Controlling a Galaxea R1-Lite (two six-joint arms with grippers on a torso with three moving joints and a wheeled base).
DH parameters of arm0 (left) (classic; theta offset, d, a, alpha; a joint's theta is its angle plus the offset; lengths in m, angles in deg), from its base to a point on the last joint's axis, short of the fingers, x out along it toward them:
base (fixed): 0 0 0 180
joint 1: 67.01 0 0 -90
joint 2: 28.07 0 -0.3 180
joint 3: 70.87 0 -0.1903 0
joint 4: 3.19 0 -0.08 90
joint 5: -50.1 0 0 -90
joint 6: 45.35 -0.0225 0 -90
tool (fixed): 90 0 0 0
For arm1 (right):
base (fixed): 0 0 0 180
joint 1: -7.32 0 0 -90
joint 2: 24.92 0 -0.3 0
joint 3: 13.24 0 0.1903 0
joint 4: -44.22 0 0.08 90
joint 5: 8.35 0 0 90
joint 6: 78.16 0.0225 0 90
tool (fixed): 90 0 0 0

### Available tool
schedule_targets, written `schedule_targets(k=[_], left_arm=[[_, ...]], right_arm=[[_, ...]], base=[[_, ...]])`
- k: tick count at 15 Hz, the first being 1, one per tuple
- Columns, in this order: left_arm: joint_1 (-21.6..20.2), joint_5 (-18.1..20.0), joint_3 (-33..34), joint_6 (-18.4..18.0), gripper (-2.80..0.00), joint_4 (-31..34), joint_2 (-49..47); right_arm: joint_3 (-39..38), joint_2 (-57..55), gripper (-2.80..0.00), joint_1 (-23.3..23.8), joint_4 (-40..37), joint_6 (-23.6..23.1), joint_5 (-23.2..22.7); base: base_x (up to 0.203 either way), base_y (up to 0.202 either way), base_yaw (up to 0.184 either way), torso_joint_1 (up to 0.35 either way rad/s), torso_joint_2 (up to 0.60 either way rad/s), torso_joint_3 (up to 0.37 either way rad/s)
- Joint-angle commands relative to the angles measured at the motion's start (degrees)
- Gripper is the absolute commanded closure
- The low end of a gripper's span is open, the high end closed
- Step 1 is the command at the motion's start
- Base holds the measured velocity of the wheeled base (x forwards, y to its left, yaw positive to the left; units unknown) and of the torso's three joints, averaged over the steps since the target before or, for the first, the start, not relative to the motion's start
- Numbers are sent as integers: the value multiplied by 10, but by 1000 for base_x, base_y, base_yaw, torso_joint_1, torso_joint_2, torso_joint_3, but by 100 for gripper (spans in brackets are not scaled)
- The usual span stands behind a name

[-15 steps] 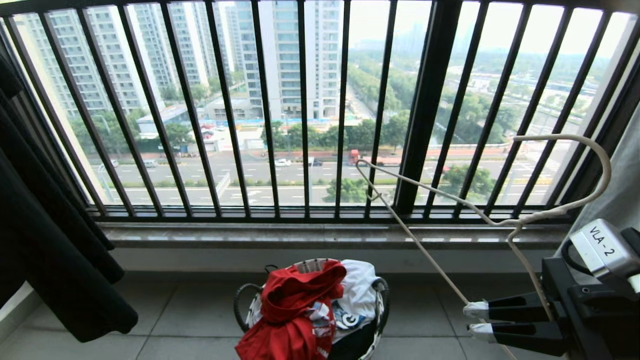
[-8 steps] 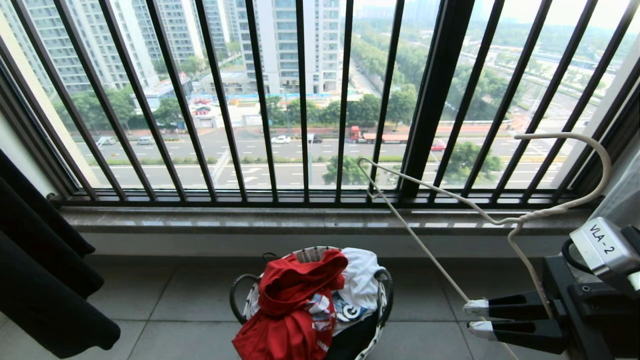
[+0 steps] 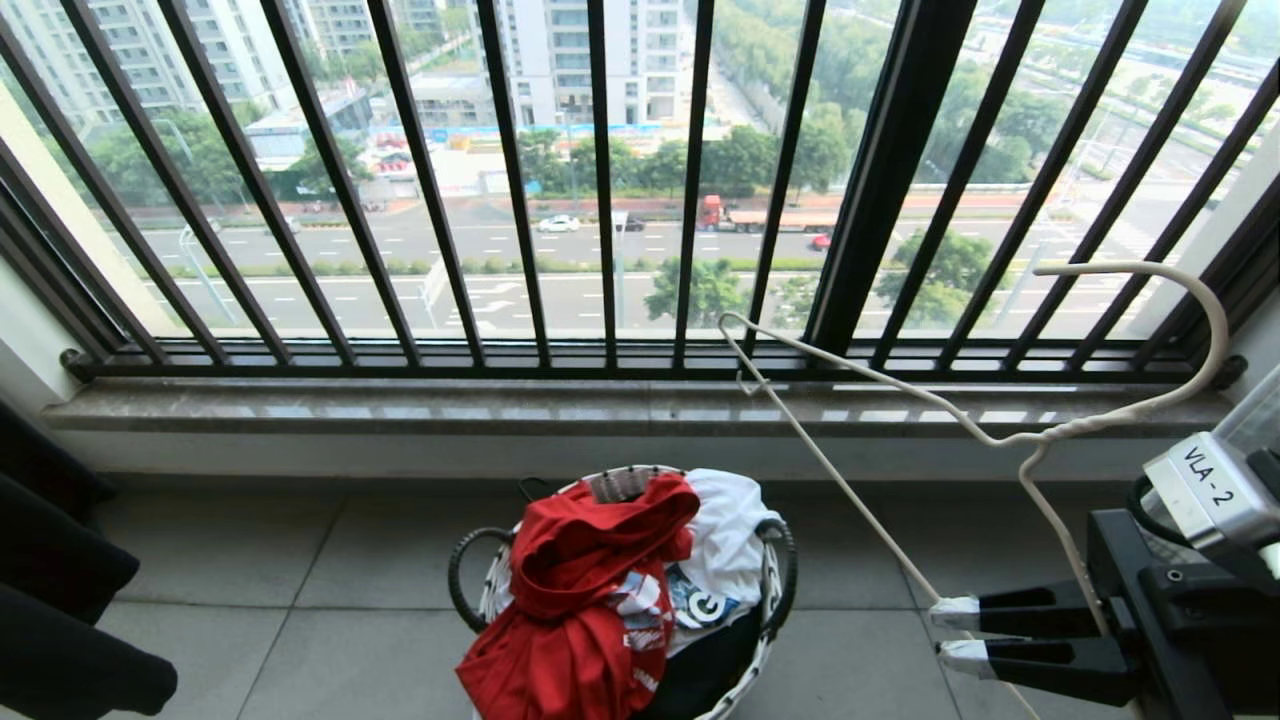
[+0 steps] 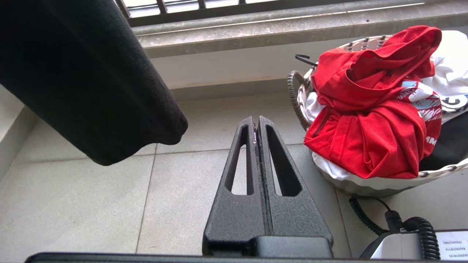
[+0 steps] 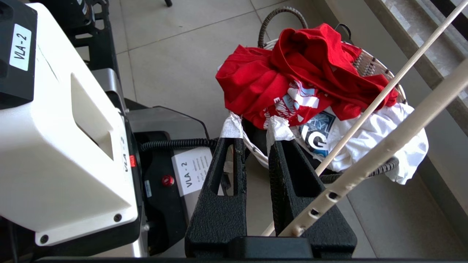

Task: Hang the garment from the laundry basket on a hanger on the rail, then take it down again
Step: Pick up clothes from the basket

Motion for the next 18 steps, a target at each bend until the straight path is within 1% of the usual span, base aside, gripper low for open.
schedule_targets(k=[1,18], left_arm=[[0,0,0,0,0,0,0],[0,0,0,1,0,0,0]], right_arm=[[1,4,0,1,0,-2,-3],[1,21,0,3,0,-3,-3]], base=[[0,0,0,2,7,-193],[0,0,0,2,3,-198]])
